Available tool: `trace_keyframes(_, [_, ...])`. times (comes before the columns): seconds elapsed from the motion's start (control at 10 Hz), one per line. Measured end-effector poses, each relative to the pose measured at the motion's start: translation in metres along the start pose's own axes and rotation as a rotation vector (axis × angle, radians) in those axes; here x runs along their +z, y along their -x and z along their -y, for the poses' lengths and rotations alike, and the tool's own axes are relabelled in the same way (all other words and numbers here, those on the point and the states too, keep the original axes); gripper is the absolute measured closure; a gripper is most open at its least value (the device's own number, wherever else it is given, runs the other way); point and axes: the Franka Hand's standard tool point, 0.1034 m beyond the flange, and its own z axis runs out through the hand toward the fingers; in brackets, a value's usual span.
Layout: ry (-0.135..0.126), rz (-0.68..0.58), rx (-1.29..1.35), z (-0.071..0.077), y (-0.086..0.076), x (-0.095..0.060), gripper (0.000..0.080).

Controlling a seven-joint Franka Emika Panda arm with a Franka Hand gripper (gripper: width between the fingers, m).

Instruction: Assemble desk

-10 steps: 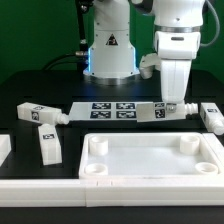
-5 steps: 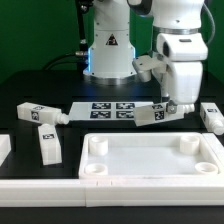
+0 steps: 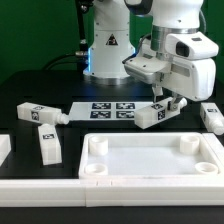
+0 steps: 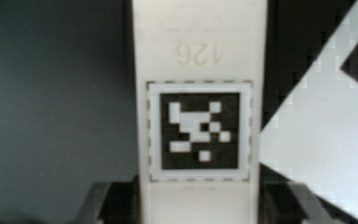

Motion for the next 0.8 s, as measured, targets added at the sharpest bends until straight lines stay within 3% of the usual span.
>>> trace_keyframes(0.4, [-0.049,-0.010,-0.449,0.025,-0.004,0.020,0.0517])
trace_keyframes(0.6, [-0.050,-0.002,-0.513,0.026,-0.001,0.021,0.0517])
trace_keyframes(0.7, [-0.051,-0.003,-0.487,0.027,-0.001,0.021,0.0453])
trace_keyframes(0.8, [-0.051,-0.002,-0.467,0.027,0.000,0.022,0.0453])
